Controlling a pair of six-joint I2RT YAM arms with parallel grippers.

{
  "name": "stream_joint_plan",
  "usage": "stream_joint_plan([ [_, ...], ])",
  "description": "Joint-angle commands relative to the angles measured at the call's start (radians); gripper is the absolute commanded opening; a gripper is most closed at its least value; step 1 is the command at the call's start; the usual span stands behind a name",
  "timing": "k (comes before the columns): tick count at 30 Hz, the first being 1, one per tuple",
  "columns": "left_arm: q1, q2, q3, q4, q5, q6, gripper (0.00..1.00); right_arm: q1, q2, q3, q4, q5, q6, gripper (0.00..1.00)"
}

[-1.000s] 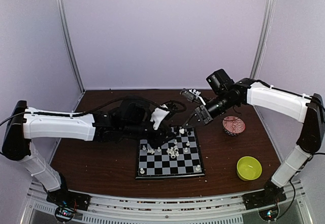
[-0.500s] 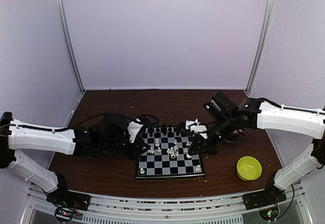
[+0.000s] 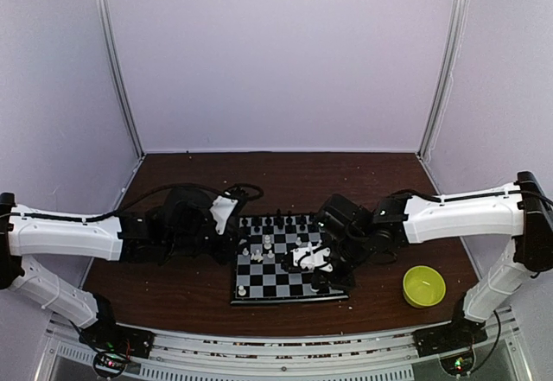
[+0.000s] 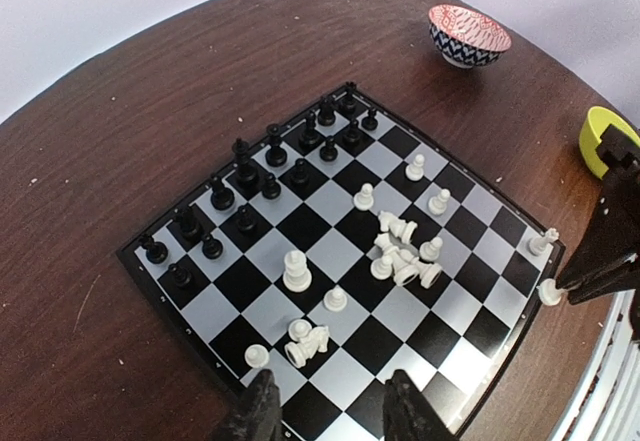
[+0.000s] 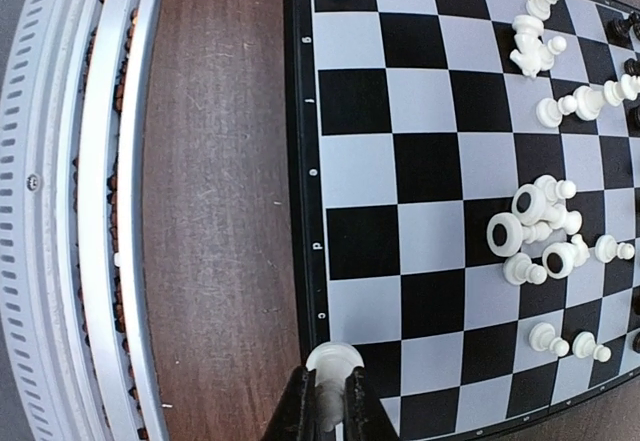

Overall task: Set up the chess pieces on the board
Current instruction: Place the bishop on f1.

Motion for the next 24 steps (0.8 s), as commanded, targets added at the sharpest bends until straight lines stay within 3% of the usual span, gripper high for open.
stream_joint_plan([
  [1, 0.004, 0.003, 0.046, 0.036, 0.009, -0.003, 0.35, 0.006, 0.038, 0.041, 0.028, 0.051, -0.004, 0.05],
  [24, 0.004, 0.057, 0.059, 0.033, 0.027, -0.009, 0.35, 0.007, 0.139, 0.052, 0.071, 0.044, 0.022, 0.08],
])
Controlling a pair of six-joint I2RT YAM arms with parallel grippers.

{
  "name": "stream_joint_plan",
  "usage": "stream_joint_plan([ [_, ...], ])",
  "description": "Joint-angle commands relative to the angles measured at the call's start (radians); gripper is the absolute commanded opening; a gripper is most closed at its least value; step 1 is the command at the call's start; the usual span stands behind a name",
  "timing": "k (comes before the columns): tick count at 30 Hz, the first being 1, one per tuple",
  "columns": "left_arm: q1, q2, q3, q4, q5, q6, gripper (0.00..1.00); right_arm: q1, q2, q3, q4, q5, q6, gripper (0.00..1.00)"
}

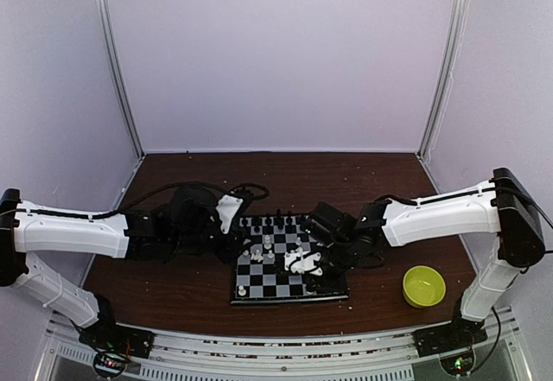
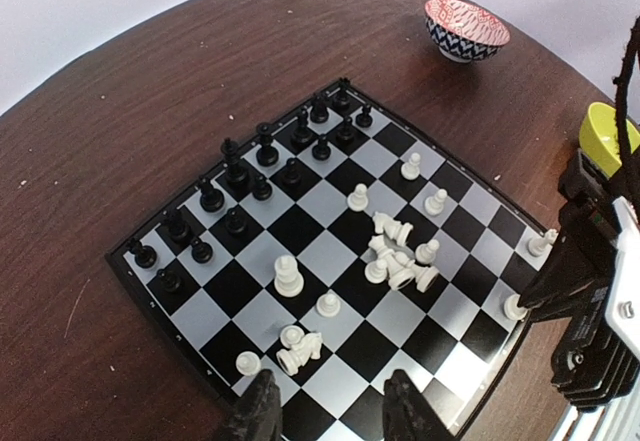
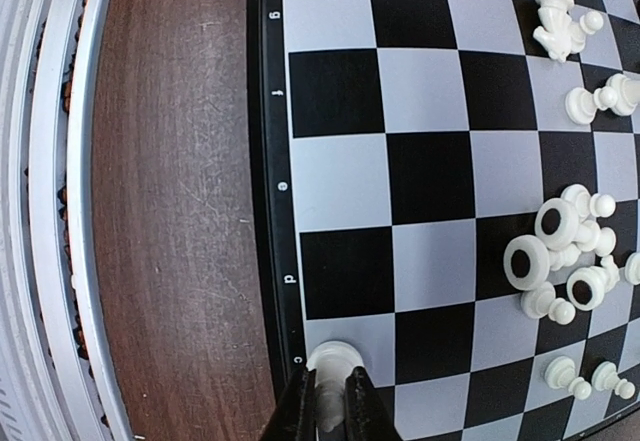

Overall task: Set up the chess pieces on the board
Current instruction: Place the bishop on f1, then pick up the knight from the chessboard.

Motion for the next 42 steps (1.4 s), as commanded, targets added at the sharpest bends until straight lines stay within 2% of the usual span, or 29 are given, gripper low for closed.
stream_joint_plan([
  [1, 0.004, 0.013, 0.027, 0.037, 0.013, -0.009, 0.35, 0.005, 0.014, 0.026, 0.021, 0.022, 0.015, 0.08],
  [15, 0.004, 0.024, 0.027, 0.034, 0.026, -0.017, 0.35, 0.005, 0.026, 0.02, 0.023, 0.036, 0.02, 0.12],
  [21, 0.004, 0.035, 0.037, 0.027, 0.03, -0.017, 0.35, 0.005, -0.002, 0.022, 0.019, 0.043, 0.032, 0.29],
  [25, 0.004, 0.055, 0.072, -0.028, 0.037, -0.018, 0.35, 0.003, -0.072, 0.026, 0.0, 0.067, 0.02, 0.35],
  [28, 0.005, 0.089, 0.129, -0.146, 0.01, -0.015, 0.35, -0.017, -0.147, 0.019, -0.023, 0.046, 0.003, 0.37],
  [32, 0.031, 0.152, 0.201, -0.299, -0.005, -0.008, 0.34, -0.079, -0.242, -0.026, -0.036, -0.032, 0.012, 0.39],
  [36, 0.043, 0.198, 0.251, -0.397, 0.053, 0.037, 0.3, -0.173, -0.344, -0.127, 0.044, -0.069, 0.041, 0.4],
  [42, 0.045, 0.243, 0.291, -0.498, 0.149, 0.241, 0.3, -0.371, -0.412, -0.146, 0.068, -0.161, 0.068, 0.4],
])
